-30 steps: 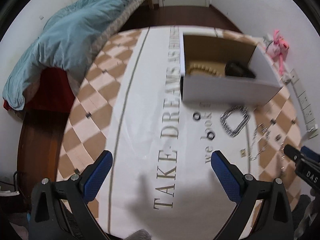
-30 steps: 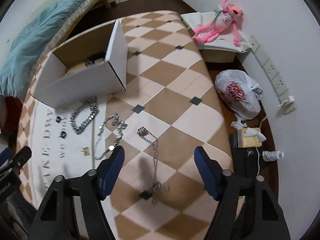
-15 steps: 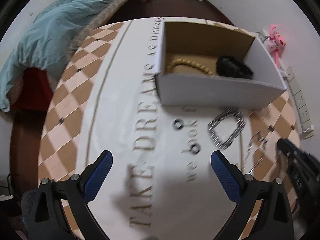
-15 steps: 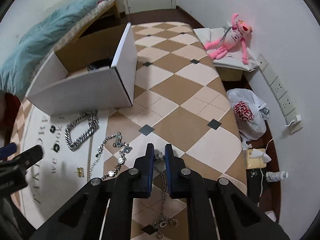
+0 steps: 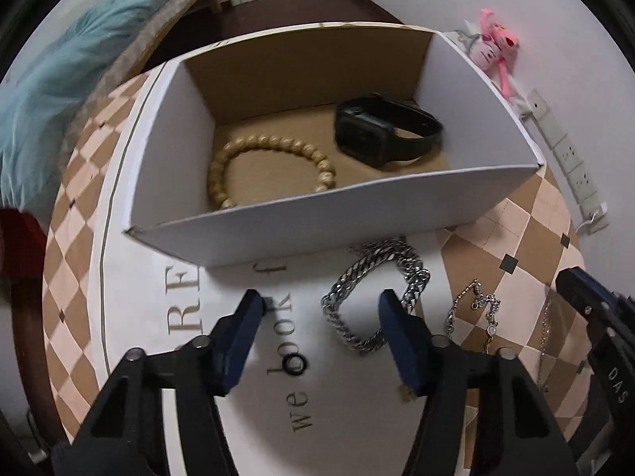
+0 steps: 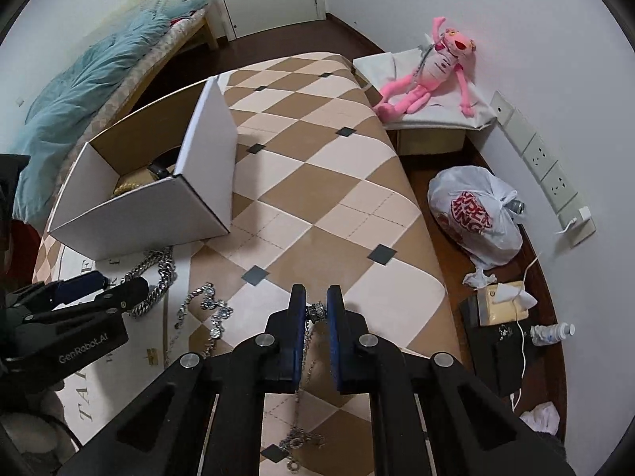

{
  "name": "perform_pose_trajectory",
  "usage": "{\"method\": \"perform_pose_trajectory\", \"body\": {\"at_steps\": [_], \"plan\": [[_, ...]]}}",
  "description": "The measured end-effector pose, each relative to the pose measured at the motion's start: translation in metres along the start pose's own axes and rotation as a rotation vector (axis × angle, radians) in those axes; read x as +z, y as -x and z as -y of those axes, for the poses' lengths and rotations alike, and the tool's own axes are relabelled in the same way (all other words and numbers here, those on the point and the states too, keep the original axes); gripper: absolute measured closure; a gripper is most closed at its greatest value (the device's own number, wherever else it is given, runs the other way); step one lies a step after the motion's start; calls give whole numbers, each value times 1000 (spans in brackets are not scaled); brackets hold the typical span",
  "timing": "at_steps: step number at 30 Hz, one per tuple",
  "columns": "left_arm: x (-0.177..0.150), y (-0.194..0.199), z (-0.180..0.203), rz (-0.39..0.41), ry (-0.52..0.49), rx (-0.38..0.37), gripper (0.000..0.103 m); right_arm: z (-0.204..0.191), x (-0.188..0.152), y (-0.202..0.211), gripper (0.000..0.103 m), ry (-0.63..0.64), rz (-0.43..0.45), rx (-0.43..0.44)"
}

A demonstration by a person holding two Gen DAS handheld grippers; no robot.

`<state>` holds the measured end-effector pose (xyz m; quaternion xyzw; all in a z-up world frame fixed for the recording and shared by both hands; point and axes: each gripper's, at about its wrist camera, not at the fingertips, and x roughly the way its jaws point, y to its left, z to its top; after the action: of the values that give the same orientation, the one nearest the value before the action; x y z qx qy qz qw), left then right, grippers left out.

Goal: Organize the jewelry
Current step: 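Grasp a silver necklace with the right tool while the left tool grasps a black ring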

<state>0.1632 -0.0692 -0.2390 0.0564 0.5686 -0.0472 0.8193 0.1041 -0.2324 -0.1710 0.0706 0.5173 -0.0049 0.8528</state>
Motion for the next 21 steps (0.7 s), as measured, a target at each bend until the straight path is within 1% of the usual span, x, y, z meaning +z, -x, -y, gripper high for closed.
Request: {"method": "perform_pose_trajectory", "body": {"at_steps": [2,4,6,7,10,17,21], "plan": [[1,1,5,22,-31,11,65,4,-1,-1,92,-6,-4,2],[6,1,5,35,-49,15,93,6,-2,-1,92,-9,-8,6],[7,3,4,40,-38,-25,102,7,-3,1,92,-15,-10,18],[7,4,2,40,-25,-50,102,8,-2,2,92,-19,-11,24],[5,11,-2,53,-11,-78,102,8,-1,11,92,-27,-3,53],[-7,49,-26,94,60,-170,102,0,5,43,92,-16,32,114],[-12,68,-38,110,82,-202,103,-4,10,61,92,-14,52,153]]}}
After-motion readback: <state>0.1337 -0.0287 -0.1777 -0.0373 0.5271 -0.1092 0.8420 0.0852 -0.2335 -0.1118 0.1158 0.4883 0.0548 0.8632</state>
